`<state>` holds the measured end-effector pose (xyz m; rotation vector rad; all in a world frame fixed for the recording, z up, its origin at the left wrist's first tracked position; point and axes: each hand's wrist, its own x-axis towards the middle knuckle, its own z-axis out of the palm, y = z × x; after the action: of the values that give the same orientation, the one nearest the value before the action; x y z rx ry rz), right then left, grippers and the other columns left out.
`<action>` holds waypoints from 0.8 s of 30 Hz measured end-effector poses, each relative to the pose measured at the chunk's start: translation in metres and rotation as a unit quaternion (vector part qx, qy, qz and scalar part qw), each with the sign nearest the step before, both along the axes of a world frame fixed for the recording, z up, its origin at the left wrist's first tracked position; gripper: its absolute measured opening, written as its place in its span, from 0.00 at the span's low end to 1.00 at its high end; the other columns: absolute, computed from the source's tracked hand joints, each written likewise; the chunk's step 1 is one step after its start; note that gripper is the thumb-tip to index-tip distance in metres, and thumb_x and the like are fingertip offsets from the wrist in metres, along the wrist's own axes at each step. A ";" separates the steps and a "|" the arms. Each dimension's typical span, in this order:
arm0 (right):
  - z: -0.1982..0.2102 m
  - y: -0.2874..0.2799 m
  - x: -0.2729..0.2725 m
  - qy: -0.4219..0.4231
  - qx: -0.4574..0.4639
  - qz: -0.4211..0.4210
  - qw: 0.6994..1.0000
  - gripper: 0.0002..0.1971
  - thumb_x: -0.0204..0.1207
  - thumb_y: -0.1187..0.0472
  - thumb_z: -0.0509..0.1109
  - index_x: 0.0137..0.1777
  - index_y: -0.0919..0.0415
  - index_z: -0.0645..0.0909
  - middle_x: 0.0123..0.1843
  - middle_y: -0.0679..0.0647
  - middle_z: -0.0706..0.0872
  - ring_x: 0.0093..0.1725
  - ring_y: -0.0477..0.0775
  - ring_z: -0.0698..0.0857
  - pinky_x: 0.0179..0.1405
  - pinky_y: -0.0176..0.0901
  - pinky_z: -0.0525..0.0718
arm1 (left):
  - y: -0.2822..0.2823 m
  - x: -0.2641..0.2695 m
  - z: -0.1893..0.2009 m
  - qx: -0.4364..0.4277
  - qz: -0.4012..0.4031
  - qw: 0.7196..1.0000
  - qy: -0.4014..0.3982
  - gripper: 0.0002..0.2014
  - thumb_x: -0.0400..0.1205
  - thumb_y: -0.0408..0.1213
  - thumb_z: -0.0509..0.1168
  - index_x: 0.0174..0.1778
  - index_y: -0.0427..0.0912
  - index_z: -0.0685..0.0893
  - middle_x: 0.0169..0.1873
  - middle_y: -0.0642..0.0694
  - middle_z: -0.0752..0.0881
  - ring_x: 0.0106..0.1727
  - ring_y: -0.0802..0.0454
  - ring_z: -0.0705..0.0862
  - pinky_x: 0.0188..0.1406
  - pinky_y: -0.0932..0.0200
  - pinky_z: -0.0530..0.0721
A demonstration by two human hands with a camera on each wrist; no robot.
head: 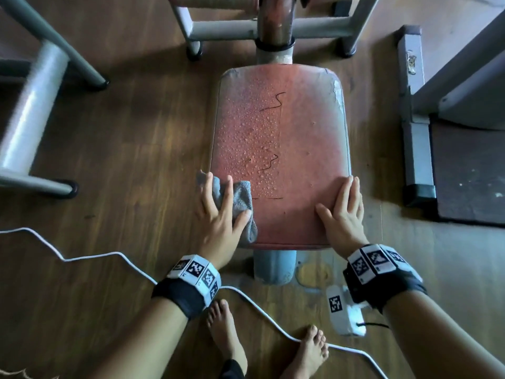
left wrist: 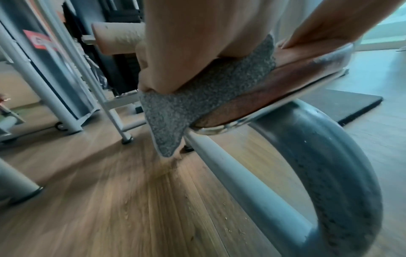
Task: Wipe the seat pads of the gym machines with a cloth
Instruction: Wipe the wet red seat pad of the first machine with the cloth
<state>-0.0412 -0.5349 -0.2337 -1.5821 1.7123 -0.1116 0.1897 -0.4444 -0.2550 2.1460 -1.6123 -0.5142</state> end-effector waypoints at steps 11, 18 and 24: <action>0.006 -0.006 0.004 0.017 0.058 -0.029 0.998 0.44 0.81 0.48 0.62 0.82 0.44 0.29 0.84 0.42 0.31 0.84 0.55 0.41 0.80 0.60 0.50 | 0.046 0.010 0.019 0.044 -0.103 0.989 -0.096 0.28 0.84 0.56 0.57 0.82 0.55 0.65 0.85 0.43 0.48 0.86 0.41 0.47 0.83 0.44 0.50; 0.005 -0.007 0.005 0.029 0.062 -0.037 0.997 0.43 0.81 0.44 0.61 0.82 0.41 0.30 0.84 0.40 0.32 0.84 0.55 0.43 0.81 0.62 0.51 | 0.019 0.008 0.016 0.054 -0.110 0.989 -0.079 0.29 0.82 0.51 0.60 0.81 0.55 0.66 0.85 0.40 0.48 0.85 0.37 0.45 0.80 0.34 0.55; 0.007 -0.006 0.004 0.029 0.074 -0.028 0.996 0.43 0.82 0.42 0.59 0.81 0.41 0.28 0.84 0.40 0.30 0.84 0.54 0.42 0.81 0.63 0.49 | 0.049 -0.002 0.026 0.096 -0.130 0.980 -0.114 0.28 0.85 0.57 0.55 0.83 0.57 0.63 0.85 0.41 0.45 0.85 0.38 0.43 0.82 0.36 0.53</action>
<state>-0.0367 -0.5412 -0.2267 -1.4418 1.7679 0.0338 0.1875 -0.3958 -0.2287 2.2094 -2.0654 -0.5364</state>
